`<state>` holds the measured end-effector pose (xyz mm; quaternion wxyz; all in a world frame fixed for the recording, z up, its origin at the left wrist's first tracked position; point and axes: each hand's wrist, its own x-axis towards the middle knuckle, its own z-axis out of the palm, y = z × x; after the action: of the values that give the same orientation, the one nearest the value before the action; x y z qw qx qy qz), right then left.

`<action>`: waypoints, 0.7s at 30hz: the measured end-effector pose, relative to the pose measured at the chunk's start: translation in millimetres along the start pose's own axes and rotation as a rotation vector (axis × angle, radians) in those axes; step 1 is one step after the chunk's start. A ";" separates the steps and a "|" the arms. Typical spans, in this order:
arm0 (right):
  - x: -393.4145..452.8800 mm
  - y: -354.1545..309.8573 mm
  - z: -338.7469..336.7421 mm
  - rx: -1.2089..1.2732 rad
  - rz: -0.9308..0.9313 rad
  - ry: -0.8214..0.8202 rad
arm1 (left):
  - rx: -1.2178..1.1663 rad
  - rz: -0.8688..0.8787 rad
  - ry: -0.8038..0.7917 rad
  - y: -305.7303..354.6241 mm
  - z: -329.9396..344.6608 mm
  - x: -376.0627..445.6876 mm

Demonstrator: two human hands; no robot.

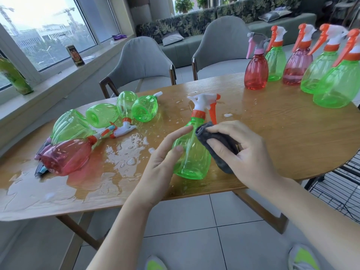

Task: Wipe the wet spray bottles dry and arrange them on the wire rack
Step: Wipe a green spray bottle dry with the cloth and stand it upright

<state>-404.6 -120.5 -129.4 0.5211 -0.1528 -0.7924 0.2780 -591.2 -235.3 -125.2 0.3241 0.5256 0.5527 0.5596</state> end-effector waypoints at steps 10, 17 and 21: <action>-0.1 -4.9 2.7 -0.038 -0.001 -0.006 | -0.027 -0.029 0.016 3.1 2.2 0.3; -20.4 -10.5 14.9 -0.109 -0.266 -0.179 | 0.000 -0.023 0.092 1.9 2.3 3.3; -20.3 -10.0 15.4 -0.192 -0.377 -0.205 | -0.030 -0.043 0.076 5.2 3.2 2.6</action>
<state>-409.8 -143.6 -143.1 0.4639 -0.0218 -0.8784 0.1131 -587.6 -232.9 -120.2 0.3225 0.4871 0.5673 0.5804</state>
